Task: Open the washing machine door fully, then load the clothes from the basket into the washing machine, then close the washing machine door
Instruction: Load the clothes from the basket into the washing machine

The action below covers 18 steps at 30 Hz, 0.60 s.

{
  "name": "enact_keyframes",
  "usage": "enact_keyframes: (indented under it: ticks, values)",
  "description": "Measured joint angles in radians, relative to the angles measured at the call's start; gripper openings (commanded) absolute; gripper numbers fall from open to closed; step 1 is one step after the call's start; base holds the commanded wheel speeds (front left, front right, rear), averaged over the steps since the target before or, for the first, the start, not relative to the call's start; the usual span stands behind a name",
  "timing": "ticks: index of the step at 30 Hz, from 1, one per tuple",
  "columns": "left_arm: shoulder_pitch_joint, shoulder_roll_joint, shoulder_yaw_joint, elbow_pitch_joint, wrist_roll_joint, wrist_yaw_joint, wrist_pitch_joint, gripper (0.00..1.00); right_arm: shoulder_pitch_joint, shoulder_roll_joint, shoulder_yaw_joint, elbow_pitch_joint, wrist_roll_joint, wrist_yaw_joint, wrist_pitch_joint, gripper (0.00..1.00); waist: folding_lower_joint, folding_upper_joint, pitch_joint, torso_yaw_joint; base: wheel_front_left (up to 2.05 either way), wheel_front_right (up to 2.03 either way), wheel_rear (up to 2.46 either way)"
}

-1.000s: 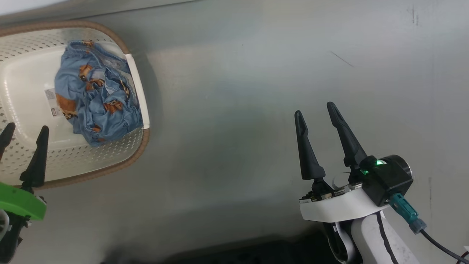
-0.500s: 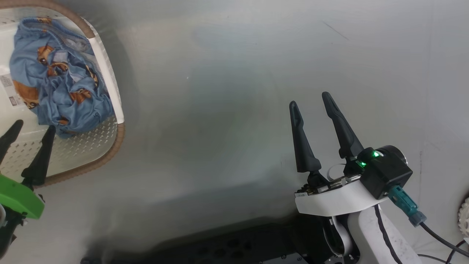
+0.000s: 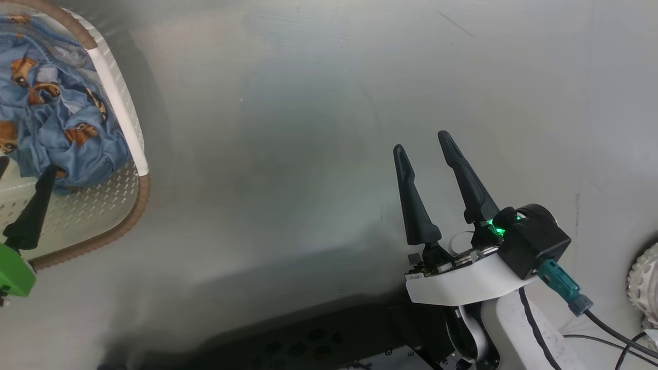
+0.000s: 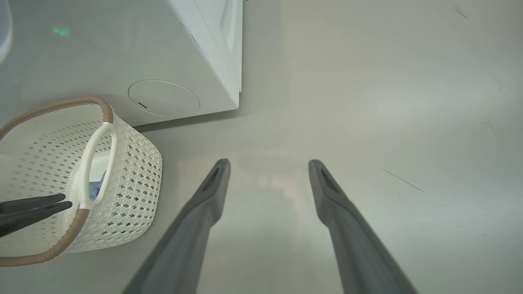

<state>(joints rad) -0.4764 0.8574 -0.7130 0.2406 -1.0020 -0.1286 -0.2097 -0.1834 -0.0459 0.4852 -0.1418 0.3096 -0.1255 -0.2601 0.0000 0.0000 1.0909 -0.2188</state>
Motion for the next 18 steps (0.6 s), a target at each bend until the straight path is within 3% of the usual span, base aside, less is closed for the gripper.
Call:
enact_keyframes:
  ticks: [18]
  values:
    - [-0.090, 0.089, -0.132, -0.003, -0.058, 0.000, 0.039, 1.00, -0.002, 0.000, 0.021, -0.001, 0.025, 0.000, 0.000, 1.00, 0.0000, 0.0000, 0.025, -0.037, 0.00, 0.00, 0.00]
